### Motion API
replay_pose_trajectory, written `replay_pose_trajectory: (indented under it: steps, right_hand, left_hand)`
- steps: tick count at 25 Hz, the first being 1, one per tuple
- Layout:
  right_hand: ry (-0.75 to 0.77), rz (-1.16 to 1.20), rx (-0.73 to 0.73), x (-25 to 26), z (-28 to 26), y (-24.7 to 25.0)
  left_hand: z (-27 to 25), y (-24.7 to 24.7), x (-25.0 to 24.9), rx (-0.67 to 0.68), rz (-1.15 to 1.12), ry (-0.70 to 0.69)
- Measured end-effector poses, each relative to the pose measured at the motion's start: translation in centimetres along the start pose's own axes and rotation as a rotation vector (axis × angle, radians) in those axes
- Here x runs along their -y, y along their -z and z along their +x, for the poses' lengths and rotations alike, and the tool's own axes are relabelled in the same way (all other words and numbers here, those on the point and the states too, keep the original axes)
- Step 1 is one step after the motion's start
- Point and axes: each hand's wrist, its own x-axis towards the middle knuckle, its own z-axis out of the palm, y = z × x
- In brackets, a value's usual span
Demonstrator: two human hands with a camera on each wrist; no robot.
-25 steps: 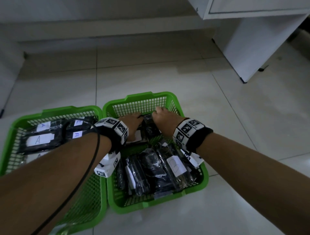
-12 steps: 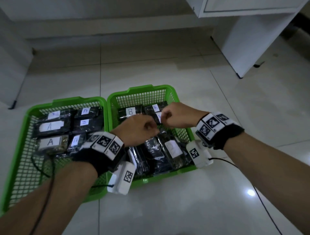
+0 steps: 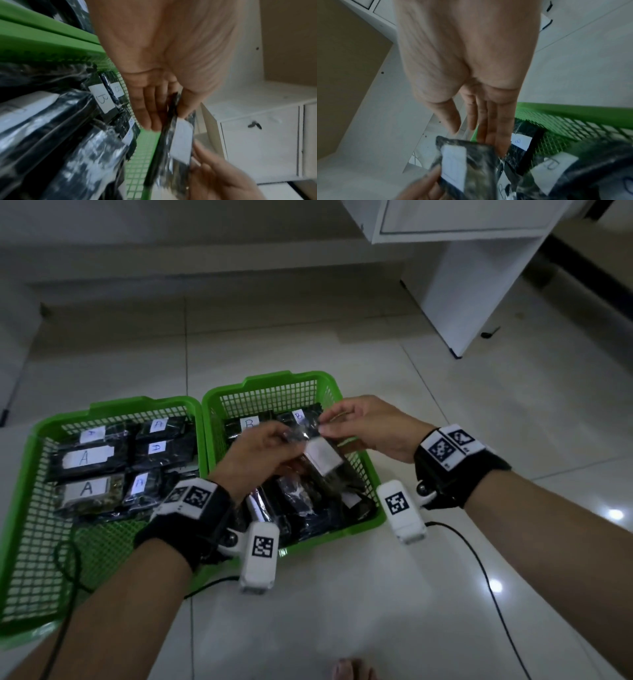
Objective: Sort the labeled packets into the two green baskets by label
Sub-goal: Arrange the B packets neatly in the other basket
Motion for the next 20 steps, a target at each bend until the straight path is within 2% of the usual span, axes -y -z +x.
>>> replay_pose_trajectory:
  steps: [2, 3, 5, 8, 10, 13, 18, 20]
  right_hand:
    - [-0.014, 0.035, -0.082, 0.3, 0.2, -1.3]
    - [-0.032, -0.031, -0.08, 0.2, 0.3, -2.2]
    - [-0.026, -0.336, -0.02, -0.7, 0.5, -4.1]
    - [0.114, -0.778, -0.01, -1.9, 1.1, -6.6]
    - [0.167, -0.872, -0.006, -2.0, 1.4, -7.2]
    - [0.146, -0.993, 0.074, -2.2, 1.7, -7.5]
    - [-0.023, -0.874, 0.183, 0.1, 1.7, -6.6]
    - [-0.09, -0.665, 0.209, 1.5, 1.6, -5.0]
  left_hand:
    - [0.4, 1.9, -0.6, -0.183, -0.157, -0.004]
    - [0.4, 2.9, -0.8, -0.258, -0.207, -0.008]
    - [0.3, 4.2, -0.6, -0.346, -0.318, 0.0]
    - [-0.2, 4.9, -0.1, -0.374, -0.416, 0.024]
    - [-0.7, 4.9, 0.2, -0.342, -0.48, 0.047]
    - [-1.2, 4.7, 0.6, -0.297, -0.513, 0.059]
    - [-1.8, 5.1, 0.5, -0.244, -0.641, 0.125]
    - [-1.8, 5.3, 0.5, -0.246, -0.658, 0.102]
